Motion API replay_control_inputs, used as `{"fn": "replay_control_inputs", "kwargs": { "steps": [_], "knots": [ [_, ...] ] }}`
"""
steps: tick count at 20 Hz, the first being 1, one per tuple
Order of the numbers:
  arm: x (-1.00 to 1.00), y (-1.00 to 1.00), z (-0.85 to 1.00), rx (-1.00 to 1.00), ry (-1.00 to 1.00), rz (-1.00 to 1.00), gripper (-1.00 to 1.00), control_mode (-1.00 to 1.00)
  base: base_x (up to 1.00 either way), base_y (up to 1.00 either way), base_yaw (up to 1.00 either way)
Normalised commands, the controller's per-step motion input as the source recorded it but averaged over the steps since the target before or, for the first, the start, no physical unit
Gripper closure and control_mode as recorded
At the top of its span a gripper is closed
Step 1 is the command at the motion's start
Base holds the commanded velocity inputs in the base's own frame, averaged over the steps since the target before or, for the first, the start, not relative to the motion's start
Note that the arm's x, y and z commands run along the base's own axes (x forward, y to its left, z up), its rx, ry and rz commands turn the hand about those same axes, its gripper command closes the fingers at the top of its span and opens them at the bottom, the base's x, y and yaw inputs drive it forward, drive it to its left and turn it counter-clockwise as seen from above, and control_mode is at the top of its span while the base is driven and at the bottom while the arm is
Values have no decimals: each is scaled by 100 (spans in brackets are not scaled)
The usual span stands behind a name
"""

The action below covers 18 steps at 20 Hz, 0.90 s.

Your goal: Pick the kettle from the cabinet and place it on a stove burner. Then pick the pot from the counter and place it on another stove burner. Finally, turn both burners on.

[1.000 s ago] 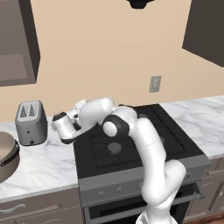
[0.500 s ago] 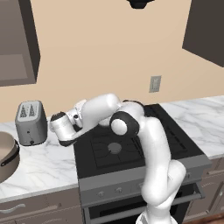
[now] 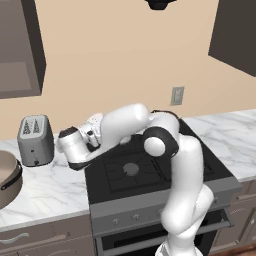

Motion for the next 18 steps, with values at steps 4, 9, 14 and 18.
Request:
{"fn": "replay_control_inputs", "kwargs": {
  "steps": [4,9,14,18],
  "knots": [
    [-67,0,19,4,0,-4,-100,-100,0,0,0],
    [-68,0,28,8,0,-4,-100,-100,0,0,0],
    [-61,-3,29,11,1,-1,-100,-100,0,0,0],
    [-59,-6,27,12,3,-1,-100,-100,0,0,0]
  ]
}}
